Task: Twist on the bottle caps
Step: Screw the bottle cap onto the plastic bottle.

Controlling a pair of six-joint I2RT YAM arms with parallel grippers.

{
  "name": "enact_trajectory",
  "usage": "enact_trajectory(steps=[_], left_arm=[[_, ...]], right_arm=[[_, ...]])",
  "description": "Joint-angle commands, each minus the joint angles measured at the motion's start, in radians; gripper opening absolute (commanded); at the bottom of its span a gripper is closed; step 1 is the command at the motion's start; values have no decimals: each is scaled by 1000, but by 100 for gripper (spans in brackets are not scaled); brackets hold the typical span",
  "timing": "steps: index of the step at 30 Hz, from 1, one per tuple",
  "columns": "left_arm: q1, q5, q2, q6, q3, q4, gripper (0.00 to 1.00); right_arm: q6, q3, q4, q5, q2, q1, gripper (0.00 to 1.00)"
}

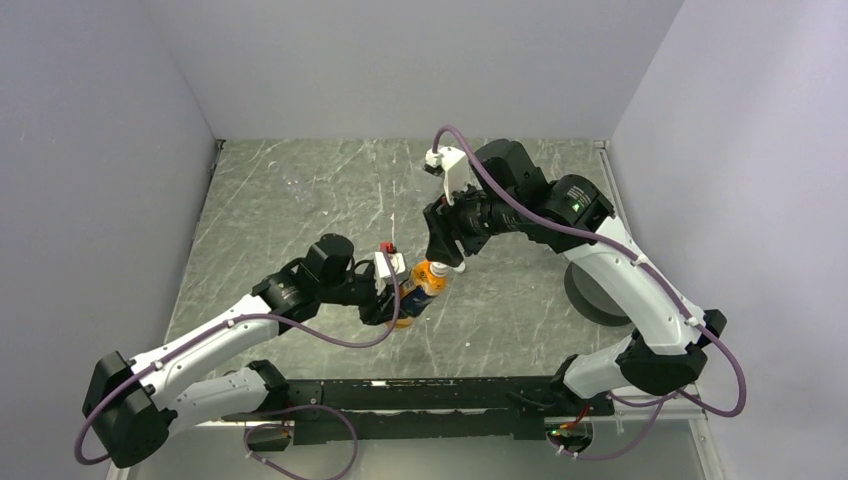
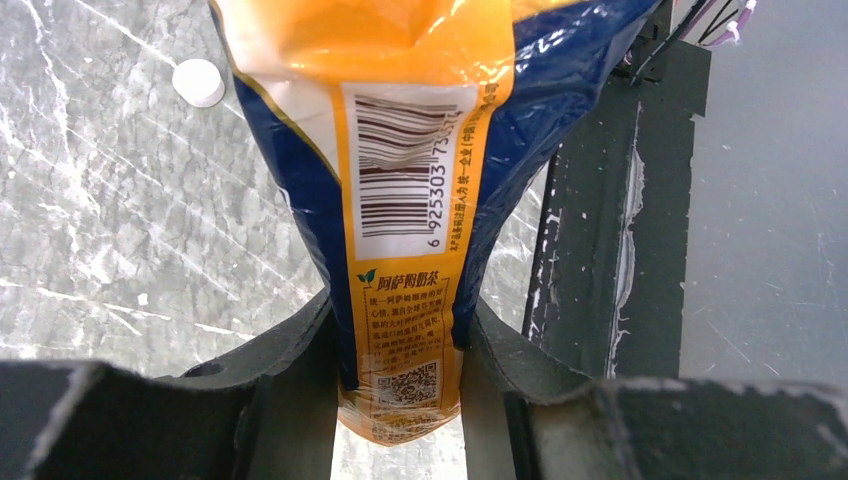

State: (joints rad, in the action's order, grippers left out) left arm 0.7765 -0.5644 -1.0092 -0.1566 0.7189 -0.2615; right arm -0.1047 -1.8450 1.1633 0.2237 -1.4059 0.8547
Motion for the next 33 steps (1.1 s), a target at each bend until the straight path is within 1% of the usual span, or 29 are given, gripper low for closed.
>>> enact_trajectory(steps=[1, 15, 33], left_arm=[[-2, -40, 32, -12, 22, -22, 0], [-2, -42, 40, -11, 19, -15, 0], [-2, -35, 46, -4, 14, -8, 0]], right_arm=[[29, -20, 7, 66, 31, 5, 60], [25, 21, 38, 54, 11, 15, 59], [18, 33, 34, 55, -12, 23, 49]])
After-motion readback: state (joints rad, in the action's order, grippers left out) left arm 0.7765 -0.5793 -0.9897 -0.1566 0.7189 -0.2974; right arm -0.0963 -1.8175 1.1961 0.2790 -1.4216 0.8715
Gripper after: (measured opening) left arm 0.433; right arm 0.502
